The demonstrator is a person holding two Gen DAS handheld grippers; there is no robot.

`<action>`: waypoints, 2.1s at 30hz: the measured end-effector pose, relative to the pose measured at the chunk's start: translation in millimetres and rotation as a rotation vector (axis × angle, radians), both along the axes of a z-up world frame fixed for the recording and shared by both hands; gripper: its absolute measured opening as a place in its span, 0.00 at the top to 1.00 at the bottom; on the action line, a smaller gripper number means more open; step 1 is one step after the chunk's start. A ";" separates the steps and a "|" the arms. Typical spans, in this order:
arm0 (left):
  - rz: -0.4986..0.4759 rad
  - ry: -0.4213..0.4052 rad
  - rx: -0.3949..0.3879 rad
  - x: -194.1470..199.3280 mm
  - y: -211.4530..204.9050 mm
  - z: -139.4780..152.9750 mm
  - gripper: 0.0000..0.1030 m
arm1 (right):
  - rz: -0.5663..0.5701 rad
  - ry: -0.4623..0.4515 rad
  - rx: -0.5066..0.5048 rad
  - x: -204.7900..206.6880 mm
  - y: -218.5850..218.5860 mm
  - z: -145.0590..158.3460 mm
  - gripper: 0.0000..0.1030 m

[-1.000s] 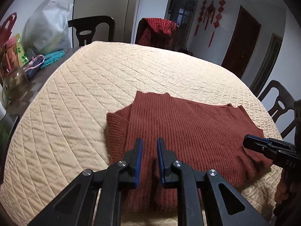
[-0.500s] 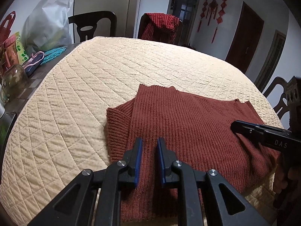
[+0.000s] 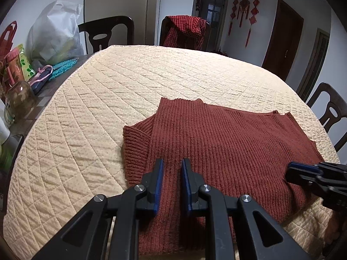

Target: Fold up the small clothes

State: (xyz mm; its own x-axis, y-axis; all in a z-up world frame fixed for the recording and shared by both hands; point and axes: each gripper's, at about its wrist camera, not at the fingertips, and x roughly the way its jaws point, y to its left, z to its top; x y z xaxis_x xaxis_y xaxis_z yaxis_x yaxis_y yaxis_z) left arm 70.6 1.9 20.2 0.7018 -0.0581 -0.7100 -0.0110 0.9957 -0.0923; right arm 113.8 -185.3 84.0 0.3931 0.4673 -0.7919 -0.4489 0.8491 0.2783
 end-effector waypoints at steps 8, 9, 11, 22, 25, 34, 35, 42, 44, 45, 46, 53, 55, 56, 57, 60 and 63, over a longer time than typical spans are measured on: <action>0.013 -0.016 0.024 -10.0 -2.7 6.5 0.81 | 0.042 0.017 -0.016 -19.4 3.1 -7.7 0.83; 0.015 -0.018 0.027 -11.4 -2.1 7.3 0.80 | 0.042 0.015 -0.019 -20.6 3.0 -6.8 0.83; 0.021 -0.024 0.032 -14.6 -1.4 9.1 0.75 | 0.044 0.014 -0.023 -23.1 3.2 -6.3 0.83; 0.068 -0.014 -0.022 -7.9 27.9 6.3 0.55 | 0.036 -0.003 0.008 -30.5 -2.0 0.1 0.83; 0.070 -0.005 -0.067 0.2 36.3 1.9 0.49 | 0.011 -0.018 0.021 -23.7 -5.8 4.5 0.83; 0.045 0.045 -0.189 23.3 48.8 -11.7 0.44 | -0.017 -0.002 0.009 5.6 -1.0 -2.6 0.83; 0.044 0.042 -0.202 24.2 50.1 -11.4 0.44 | -0.021 -0.001 0.010 9.1 0.1 -4.1 0.83; -0.013 0.040 -0.318 6.2 48.4 -14.8 0.44 | 0.000 0.019 0.023 4.9 2.2 -7.9 0.83; -0.014 0.042 -0.328 0.9 46.6 -15.0 0.46 | 0.021 0.021 0.030 -3.9 0.2 -8.8 0.83; -0.017 0.046 -0.344 -0.9 46.6 -15.2 0.49 | 0.025 0.023 0.038 -8.1 -2.7 -8.5 0.83; -0.025 0.050 -0.365 -2.5 46.1 -15.8 0.53 | 0.027 0.027 0.046 -10.3 -5.1 -8.0 0.83; -0.041 0.022 -0.375 -0.8 39.9 -4.6 0.84 | -0.037 0.009 0.068 -19.6 -33.8 2.9 0.83; -0.065 -0.010 -0.396 -0.9 35.7 10.8 0.85 | -0.061 0.003 0.072 -20.4 -43.0 5.2 0.83; -0.080 -0.028 -0.403 -0.9 30.3 19.6 0.85 | -0.073 -0.002 0.075 -20.9 -48.2 7.1 0.83; -0.102 -0.048 -0.410 -0.7 23.5 30.5 0.85 | -0.084 -0.006 0.079 -21.5 -52.6 8.6 0.83; -0.181 -0.099 -0.411 3.0 -3.1 60.5 0.85 | -0.115 -0.019 0.092 -24.0 -66.1 13.4 0.83; -0.273 -0.124 -0.402 10.0 -37.7 79.8 0.85 | -0.147 -0.028 0.103 -27.3 -78.6 16.3 0.83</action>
State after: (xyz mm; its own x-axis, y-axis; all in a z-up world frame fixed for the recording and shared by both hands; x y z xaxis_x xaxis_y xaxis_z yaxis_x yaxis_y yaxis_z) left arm 80.7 -35.8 99.9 0.7007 -0.5033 -0.5056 0.2808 0.8461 -0.4531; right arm 86.5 -263.9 100.4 0.4840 0.4812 -0.7309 -0.3310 0.8738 0.3562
